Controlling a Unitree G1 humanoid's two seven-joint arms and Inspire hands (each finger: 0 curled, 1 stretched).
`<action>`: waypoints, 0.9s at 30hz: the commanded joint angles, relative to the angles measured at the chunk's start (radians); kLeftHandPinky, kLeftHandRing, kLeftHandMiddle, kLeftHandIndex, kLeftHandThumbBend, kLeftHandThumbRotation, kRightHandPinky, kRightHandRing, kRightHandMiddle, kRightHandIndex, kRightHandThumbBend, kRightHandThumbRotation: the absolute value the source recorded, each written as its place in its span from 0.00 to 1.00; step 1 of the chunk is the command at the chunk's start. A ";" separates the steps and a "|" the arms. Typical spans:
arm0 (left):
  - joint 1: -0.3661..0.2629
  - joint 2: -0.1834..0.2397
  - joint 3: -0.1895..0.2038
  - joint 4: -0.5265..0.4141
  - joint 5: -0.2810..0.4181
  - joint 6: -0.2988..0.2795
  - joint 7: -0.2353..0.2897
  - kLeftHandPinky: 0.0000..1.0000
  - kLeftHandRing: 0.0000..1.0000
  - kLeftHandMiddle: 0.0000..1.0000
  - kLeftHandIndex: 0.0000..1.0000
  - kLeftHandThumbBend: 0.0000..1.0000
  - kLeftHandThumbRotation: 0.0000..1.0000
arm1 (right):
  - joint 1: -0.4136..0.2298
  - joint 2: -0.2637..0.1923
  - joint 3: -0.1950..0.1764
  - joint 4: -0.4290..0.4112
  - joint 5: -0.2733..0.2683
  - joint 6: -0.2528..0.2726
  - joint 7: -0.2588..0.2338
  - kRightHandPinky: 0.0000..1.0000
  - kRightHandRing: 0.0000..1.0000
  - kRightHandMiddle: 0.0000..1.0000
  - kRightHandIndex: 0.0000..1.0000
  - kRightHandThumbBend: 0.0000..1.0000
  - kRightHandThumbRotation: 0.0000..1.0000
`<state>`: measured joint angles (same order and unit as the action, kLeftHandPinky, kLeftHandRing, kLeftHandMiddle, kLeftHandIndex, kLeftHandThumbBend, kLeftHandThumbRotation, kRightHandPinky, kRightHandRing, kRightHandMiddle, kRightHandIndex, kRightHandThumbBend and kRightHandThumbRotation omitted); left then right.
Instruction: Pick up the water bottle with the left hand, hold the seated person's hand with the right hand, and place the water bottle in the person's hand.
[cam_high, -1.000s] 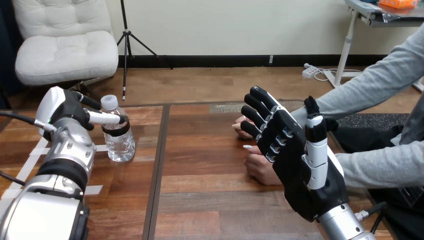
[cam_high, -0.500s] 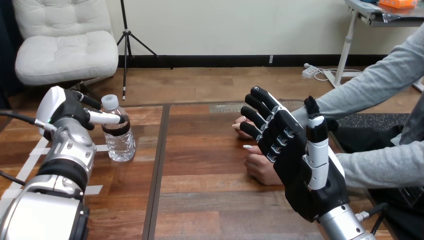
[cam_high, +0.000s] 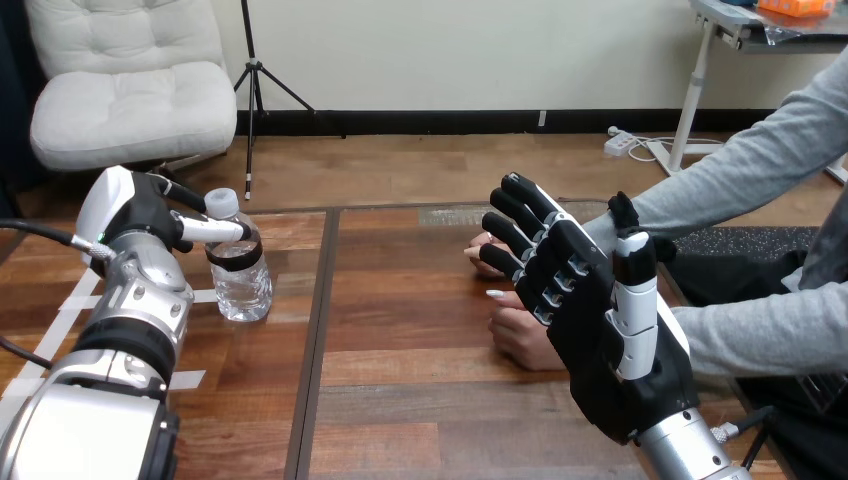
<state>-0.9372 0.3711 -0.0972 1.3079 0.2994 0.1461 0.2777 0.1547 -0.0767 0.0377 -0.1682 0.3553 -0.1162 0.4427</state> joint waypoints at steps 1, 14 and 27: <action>-0.044 0.006 0.002 -0.007 0.005 -0.033 0.013 0.39 0.46 0.52 0.54 0.74 0.00 | -0.036 0.007 -0.007 -0.046 0.016 -0.022 0.001 0.94 0.96 0.96 0.93 0.89 1.00; -0.045 0.005 0.003 -0.006 0.004 -0.023 0.010 0.39 0.45 0.52 0.54 0.75 0.00 | -0.037 0.005 -0.007 -0.040 0.014 -0.028 0.006 0.94 0.96 0.95 0.93 0.88 1.00; -0.058 0.009 -0.010 -0.007 0.009 0.014 -0.062 0.41 0.46 0.53 0.56 0.78 0.00 | -0.038 0.002 -0.007 -0.040 0.015 -0.025 0.009 0.94 0.96 0.95 0.93 0.89 1.00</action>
<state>-0.9382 0.3763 -0.0980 1.3077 0.2994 0.1526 0.2479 0.1547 -0.0781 0.0375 -0.1682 0.3552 -0.1164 0.4440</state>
